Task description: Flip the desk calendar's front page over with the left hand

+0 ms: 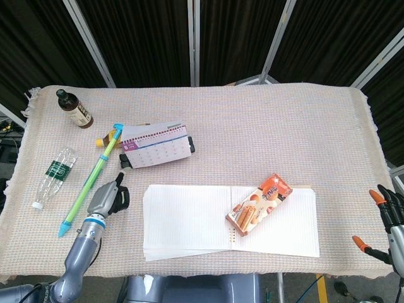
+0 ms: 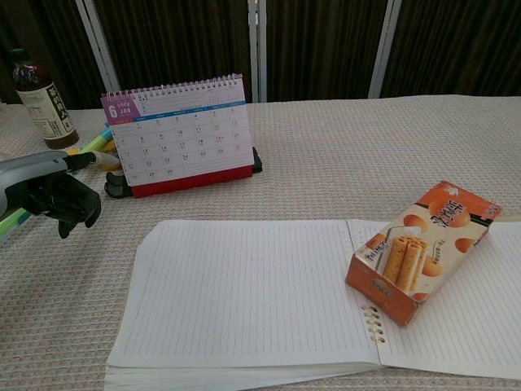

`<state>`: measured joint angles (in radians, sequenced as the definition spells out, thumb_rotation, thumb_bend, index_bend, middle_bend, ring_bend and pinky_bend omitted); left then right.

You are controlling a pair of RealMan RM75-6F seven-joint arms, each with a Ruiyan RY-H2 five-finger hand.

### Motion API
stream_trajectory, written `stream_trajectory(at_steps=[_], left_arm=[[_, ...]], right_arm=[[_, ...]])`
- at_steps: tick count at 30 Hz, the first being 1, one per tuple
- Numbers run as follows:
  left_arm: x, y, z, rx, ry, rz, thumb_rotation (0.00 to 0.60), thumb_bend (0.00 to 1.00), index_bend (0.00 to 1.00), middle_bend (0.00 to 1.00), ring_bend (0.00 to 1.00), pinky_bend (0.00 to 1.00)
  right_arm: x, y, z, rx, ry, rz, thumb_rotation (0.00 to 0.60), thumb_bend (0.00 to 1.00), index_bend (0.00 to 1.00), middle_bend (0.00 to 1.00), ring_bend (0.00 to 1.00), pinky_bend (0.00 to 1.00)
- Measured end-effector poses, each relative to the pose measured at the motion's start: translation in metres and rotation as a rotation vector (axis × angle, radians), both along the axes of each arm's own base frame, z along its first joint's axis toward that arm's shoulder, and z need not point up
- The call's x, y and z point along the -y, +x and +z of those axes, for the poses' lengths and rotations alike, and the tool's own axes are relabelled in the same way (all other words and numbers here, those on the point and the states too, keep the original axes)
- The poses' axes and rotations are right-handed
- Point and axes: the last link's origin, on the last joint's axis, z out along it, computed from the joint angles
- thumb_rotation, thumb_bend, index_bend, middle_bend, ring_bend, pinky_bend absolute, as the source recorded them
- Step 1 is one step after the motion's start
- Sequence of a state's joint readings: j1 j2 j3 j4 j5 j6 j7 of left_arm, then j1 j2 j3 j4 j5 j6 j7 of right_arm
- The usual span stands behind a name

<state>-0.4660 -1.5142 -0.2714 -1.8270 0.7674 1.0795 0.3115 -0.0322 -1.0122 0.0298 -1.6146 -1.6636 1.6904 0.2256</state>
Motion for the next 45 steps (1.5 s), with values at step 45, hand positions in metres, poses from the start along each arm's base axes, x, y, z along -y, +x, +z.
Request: stream_trajectory(at_steps=[45], left_arm=[[-0.065, 0.046, -0.039, 0.056, 0.003, 0.103, 0.600, 0.79, 0.00, 0.66, 0.67, 0.59]], right_arm=[[0.001, -0.002, 0.010, 0.043, -0.027, 0.011, 0.600, 0.07, 0.00, 0.00, 0.00, 0.00]])
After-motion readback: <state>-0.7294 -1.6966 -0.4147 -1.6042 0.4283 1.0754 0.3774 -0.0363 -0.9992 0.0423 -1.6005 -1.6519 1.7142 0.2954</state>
